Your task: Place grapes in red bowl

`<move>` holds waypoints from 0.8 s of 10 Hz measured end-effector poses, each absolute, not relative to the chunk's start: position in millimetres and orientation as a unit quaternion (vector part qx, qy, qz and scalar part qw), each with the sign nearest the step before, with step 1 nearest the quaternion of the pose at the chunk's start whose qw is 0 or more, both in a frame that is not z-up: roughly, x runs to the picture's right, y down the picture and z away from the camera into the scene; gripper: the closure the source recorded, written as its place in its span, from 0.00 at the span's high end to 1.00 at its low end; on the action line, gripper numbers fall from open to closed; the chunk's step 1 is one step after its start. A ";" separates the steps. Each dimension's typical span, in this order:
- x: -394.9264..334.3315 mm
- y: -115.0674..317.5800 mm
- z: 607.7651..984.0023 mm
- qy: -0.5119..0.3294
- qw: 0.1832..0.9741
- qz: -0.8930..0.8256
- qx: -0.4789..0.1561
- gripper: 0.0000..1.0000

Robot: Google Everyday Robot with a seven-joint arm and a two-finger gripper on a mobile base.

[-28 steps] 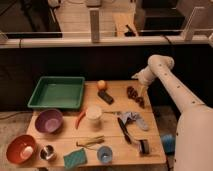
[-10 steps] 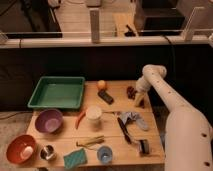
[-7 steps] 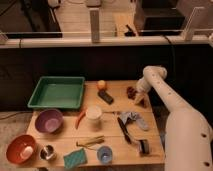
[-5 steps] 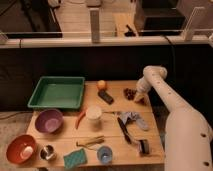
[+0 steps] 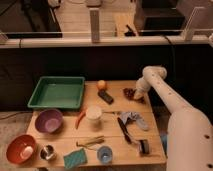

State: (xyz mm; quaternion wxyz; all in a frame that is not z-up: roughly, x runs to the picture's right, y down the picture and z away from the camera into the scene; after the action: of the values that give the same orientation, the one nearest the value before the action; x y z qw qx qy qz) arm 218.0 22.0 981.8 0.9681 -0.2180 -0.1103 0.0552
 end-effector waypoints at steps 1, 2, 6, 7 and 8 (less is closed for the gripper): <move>218.4 15.2 972.7 -0.114 0.971 0.050 -0.205 0.00; 218.9 1.2 954.7 -0.124 0.975 0.041 -0.182 0.00; 215.7 -51.9 870.9 -0.207 0.973 -0.011 -0.100 0.00; 211.5 -60.8 851.8 -0.238 0.967 -0.031 -0.082 0.00; 206.2 -65.5 839.4 -0.261 0.962 -0.048 -0.067 0.00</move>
State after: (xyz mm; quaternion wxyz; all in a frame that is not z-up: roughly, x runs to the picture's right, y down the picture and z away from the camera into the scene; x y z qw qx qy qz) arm 206.2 -65.5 839.4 0.9617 -0.0675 -0.2613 -0.0477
